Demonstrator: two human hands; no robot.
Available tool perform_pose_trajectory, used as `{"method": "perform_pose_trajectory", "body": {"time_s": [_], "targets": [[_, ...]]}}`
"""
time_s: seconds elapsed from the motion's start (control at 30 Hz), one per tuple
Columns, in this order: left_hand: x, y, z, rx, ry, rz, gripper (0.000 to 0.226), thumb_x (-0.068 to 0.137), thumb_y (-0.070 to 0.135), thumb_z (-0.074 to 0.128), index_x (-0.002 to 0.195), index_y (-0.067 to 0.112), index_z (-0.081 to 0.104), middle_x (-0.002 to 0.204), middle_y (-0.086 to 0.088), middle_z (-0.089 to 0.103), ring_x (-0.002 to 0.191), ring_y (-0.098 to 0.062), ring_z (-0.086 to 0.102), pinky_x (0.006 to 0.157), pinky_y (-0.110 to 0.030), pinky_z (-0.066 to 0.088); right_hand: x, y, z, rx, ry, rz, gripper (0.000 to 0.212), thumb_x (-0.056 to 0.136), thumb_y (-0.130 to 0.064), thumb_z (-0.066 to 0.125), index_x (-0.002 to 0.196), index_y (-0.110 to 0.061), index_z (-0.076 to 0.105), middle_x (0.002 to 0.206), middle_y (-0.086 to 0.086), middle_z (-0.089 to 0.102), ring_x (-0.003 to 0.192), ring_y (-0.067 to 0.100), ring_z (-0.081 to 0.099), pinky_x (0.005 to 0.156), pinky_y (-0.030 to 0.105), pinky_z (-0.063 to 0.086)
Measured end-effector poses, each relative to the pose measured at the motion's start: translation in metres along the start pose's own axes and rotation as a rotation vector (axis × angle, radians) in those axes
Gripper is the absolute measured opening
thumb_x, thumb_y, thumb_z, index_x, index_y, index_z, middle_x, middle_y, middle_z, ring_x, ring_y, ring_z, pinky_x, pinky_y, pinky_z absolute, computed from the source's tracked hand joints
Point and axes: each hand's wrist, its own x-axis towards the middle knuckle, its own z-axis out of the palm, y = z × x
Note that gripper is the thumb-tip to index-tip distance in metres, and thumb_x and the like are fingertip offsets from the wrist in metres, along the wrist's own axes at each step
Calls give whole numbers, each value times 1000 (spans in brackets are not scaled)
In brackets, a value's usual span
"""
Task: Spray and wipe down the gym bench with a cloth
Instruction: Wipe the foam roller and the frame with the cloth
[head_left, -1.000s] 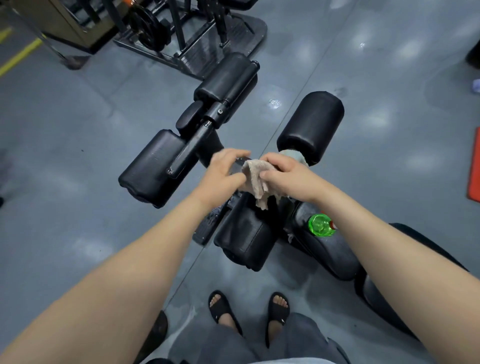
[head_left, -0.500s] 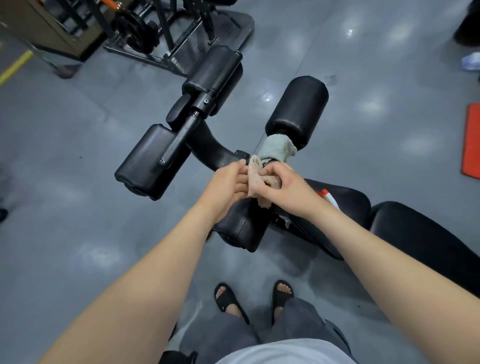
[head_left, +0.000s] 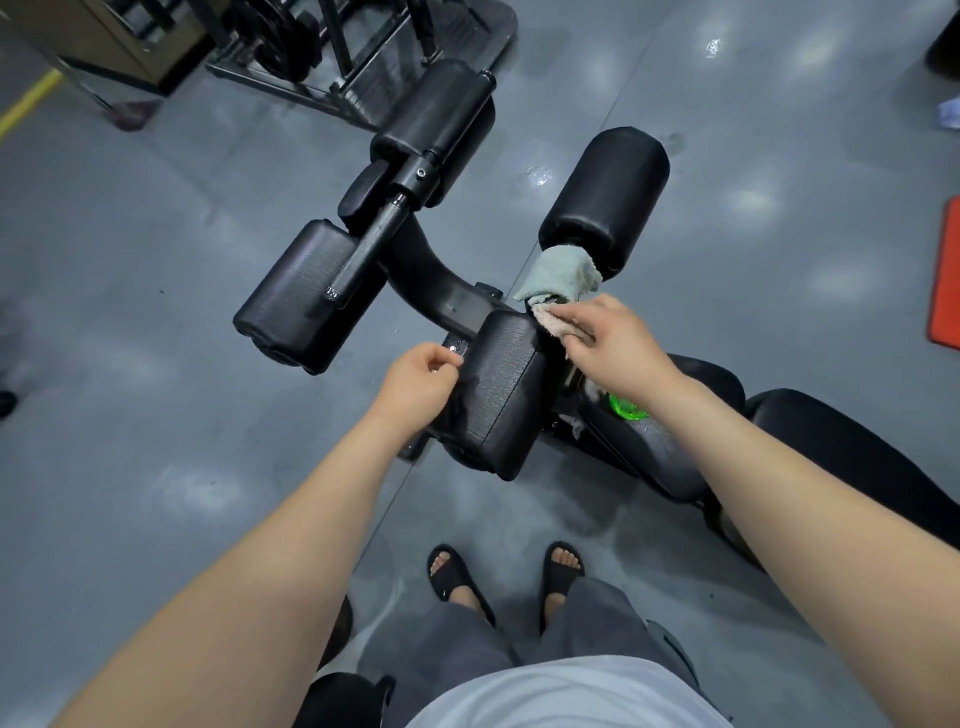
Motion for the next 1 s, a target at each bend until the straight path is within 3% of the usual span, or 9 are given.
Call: {"method": "perform_pose_trajectory", "body": {"time_s": [0.1, 0.23, 0.5, 0.63, 0.8, 0.83, 0.9, 1.0], "targets": [[3, -21, -7, 113, -46, -30, 26, 91, 8, 59, 114, 17, 68, 107, -1, 62, 96, -22, 60, 98, -34, 50, 4, -1, 17, -123, -8, -120, 39, 94, -10, 62, 132, -21, 66, 106, 2, 53, 91, 18, 55, 83, 25, 42], [1, -37, -9, 163, -185, -40, 32, 94, 10, 65, 124, 22, 64, 125, -3, 62, 112, -19, 60, 102, -30, 47, 3, -1, 35, -258, 26, -225, 29, 97, -8, 59, 125, -7, 66, 101, 11, 52, 80, 31, 54, 69, 29, 39], [9, -45, -11, 63, -202, -71, 26, 93, 9, 70, 114, 25, 68, 122, -5, 66, 104, -17, 65, 95, -26, 48, -20, -12, 58, -355, -66, -389, 27, 85, -2, 59, 113, 0, 62, 95, 13, 51, 73, 34, 52, 60, 38, 46], [12, -46, -11, 57, -196, -76, 26, 92, 10, 71, 110, 27, 68, 122, -6, 65, 103, -19, 65, 95, -28, 50, -41, -20, 73, -302, -121, -501, 35, 88, -5, 59, 122, -2, 61, 93, 11, 48, 72, 31, 48, 64, 41, 48], [12, -46, -9, 63, -198, -66, 29, 94, 8, 68, 119, 21, 67, 122, -6, 65, 99, -17, 63, 87, -22, 49, -55, -31, 63, -297, -347, -664, 46, 96, -20, 44, 141, -14, 54, 101, 10, 48, 79, 30, 50, 62, 38, 46], [12, -46, -9, 60, -200, -64, 30, 95, 7, 66, 123, 18, 66, 123, -6, 65, 98, -16, 63, 81, -18, 48, -49, -31, 55, -290, -332, -668, 46, 99, -26, 38, 141, -18, 55, 101, 9, 49, 79, 28, 50, 62, 36, 45], [11, -46, -7, 67, -196, -61, 33, 99, 4, 58, 131, 12, 63, 126, -8, 66, 100, -16, 62, 78, -13, 47, -33, -26, 37, -251, -143, -568, 47, 100, -33, 33, 137, -22, 60, 99, 7, 50, 77, 23, 49, 63, 34, 44], [10, -53, -2, 53, -184, -81, 38, 104, 0, 43, 137, 8, 59, 126, -9, 67, 100, -16, 62, 71, -5, 46, -11, -8, 24, -260, 141, -270, 38, 96, -14, 50, 132, -20, 60, 97, 7, 47, 78, 27, 49, 65, 43, 51]]}}
